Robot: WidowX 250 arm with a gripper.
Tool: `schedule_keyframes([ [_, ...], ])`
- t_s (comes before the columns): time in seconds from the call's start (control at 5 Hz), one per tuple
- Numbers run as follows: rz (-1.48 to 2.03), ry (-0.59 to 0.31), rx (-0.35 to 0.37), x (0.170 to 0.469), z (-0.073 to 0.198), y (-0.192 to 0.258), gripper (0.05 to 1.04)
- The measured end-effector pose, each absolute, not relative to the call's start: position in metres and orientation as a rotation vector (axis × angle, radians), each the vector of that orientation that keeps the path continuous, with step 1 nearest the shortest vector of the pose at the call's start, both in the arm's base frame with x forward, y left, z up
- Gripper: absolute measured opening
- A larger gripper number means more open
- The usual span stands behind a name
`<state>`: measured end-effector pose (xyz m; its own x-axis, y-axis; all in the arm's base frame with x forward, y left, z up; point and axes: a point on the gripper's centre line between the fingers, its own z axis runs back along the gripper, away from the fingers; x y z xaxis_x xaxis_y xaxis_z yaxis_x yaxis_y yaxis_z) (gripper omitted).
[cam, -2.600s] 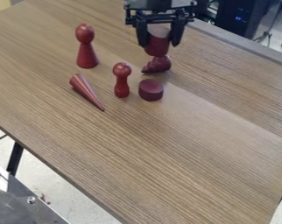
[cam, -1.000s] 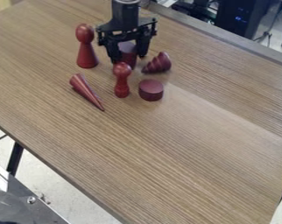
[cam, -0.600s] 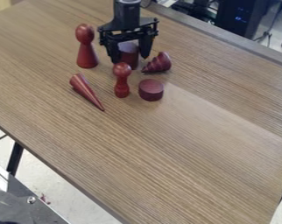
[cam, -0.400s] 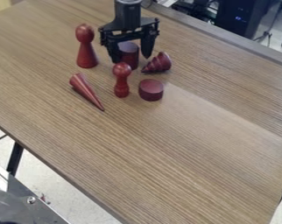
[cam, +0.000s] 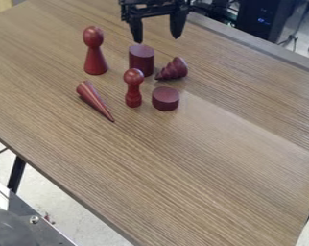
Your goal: Move the cylinder to the left of the cone
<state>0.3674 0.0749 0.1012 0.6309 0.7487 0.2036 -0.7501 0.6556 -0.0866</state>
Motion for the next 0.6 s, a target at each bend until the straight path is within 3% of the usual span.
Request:
schedule_keyframes([
  [0.4,0.654,-0.198,0.070,0.371,0.121,0.046,1.000],
  [0.6,0.482,-0.188,0.014,0.366,0.115,0.026,1.000],
])
